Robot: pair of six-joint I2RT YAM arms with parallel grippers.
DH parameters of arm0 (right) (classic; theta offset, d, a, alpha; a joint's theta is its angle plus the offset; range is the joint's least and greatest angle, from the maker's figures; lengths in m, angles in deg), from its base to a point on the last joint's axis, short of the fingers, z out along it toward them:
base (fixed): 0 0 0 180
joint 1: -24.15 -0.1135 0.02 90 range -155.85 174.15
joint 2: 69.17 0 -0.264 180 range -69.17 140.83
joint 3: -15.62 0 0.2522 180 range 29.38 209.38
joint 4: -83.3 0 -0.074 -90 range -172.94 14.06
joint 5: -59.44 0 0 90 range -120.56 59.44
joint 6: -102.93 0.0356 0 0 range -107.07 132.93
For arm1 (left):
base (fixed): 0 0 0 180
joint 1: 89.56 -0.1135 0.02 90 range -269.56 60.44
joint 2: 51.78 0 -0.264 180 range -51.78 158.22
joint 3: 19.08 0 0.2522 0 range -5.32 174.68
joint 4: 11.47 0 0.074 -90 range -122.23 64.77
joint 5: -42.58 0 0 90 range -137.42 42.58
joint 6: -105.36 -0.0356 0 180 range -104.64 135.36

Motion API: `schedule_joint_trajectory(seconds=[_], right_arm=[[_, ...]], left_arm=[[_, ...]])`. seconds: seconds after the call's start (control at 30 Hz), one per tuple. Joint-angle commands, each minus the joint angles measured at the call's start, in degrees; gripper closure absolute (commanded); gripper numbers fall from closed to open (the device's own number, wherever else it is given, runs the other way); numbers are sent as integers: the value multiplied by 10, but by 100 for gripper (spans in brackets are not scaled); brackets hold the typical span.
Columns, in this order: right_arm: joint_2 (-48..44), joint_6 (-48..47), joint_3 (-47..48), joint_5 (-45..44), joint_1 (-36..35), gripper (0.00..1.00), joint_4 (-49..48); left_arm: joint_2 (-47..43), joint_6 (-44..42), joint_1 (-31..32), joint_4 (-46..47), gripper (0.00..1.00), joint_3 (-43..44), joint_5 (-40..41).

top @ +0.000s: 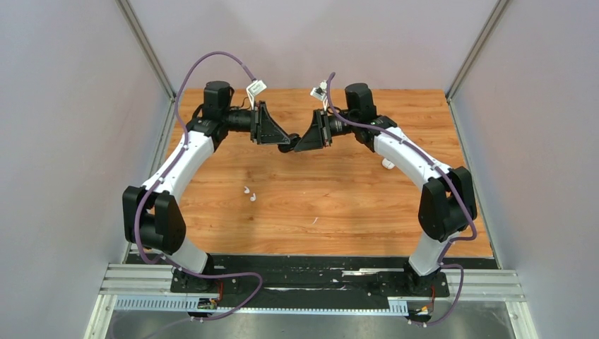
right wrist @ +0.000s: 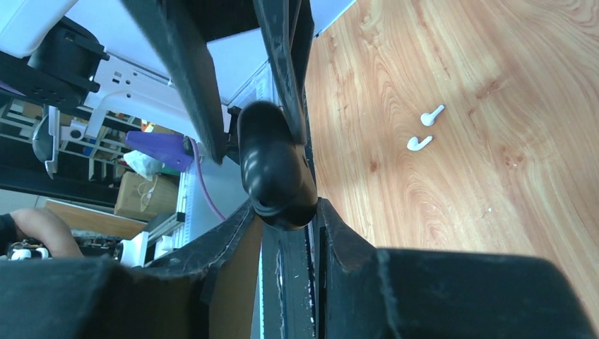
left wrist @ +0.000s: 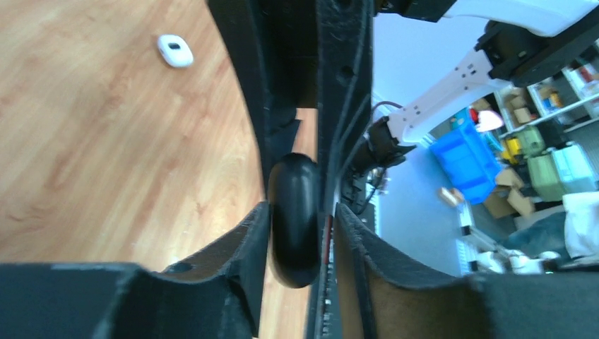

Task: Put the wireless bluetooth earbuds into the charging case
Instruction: Close the charging case.

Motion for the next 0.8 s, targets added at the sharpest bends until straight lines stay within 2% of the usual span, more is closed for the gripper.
schedule_joint_trajectory(seconds=[0.0, 0.1, 0.3, 0.37, 0.47, 0.67, 0.77], right_arm=[[16, 47, 24, 3, 8, 100, -80], [25, 58, 29, -2, 12, 100, -80], [29, 65, 23, -8, 23, 100, -79], [28, 65, 19, -8, 25, 100, -80], [24, 58, 13, -3, 25, 100, -80], [10, 17, -12, 12, 25, 100, -80], [0, -6, -21, 17, 25, 100, -79]], left_arm=[[-13, -98, 33, -105, 51, 31, -8], [-16, -169, 54, -173, 44, 42, 20], [-16, -185, 71, -195, 38, 46, 114], [-13, -202, 71, -201, 41, 52, 133], [-8, -202, 71, -195, 53, 56, 136], [10, -122, 65, -123, 70, 45, 26], [19, -115, 61, -117, 71, 49, -28]])
